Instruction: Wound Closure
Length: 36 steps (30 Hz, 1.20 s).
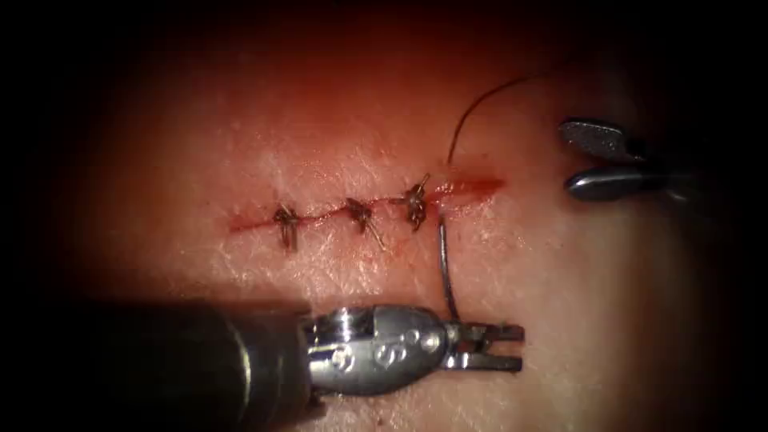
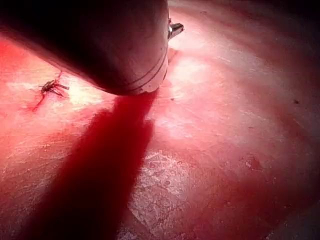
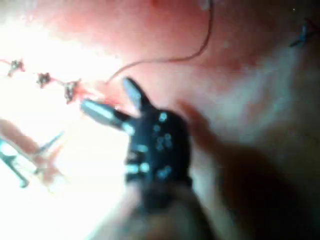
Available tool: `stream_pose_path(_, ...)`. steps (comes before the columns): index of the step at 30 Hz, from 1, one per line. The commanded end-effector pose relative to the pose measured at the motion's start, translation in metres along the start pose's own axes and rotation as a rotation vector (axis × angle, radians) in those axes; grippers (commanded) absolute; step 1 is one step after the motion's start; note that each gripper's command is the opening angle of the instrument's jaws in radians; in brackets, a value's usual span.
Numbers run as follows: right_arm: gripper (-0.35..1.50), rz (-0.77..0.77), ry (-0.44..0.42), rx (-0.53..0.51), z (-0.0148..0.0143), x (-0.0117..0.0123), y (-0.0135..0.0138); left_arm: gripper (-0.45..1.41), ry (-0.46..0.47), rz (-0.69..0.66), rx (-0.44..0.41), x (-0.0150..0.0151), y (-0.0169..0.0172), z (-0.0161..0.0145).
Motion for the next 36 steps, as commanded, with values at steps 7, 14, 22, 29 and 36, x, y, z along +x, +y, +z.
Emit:
stream_pose_path(7,0.99,0.246,-0.045,0.04,0.0023,-0.0037,-0.0015,-0.45,-0.01,0.093,0.003,0.0015,0.0013,0.0006)
stream_pose_path(14,0.89,0.314,-0.07,0.074,0.0024,-0.0039,-0.0025,-0.45,-0.174,0.337,0.116,0.0029,0.0011,-0.0001)
stream_pose_path(22,0.86,0.355,-0.035,0.103,0.0022,-0.0027,-0.0032,-0.45,-0.297,0.556,0.213,0.004,-0.0009,-0.0012)
stream_pose_path(29,0.84,0.39,0.003,0.115,0.0015,-0.0011,-0.0039,-0.45,-0.353,0.715,0.27,0.0057,-0.0006,-0.0019)
stream_pose_path(36,0.81,0.405,0.055,0.106,0.0013,0.0007,-0.0037,-0.45,-0.368,0.779,0.28,0.0066,0.0004,-0.0014)
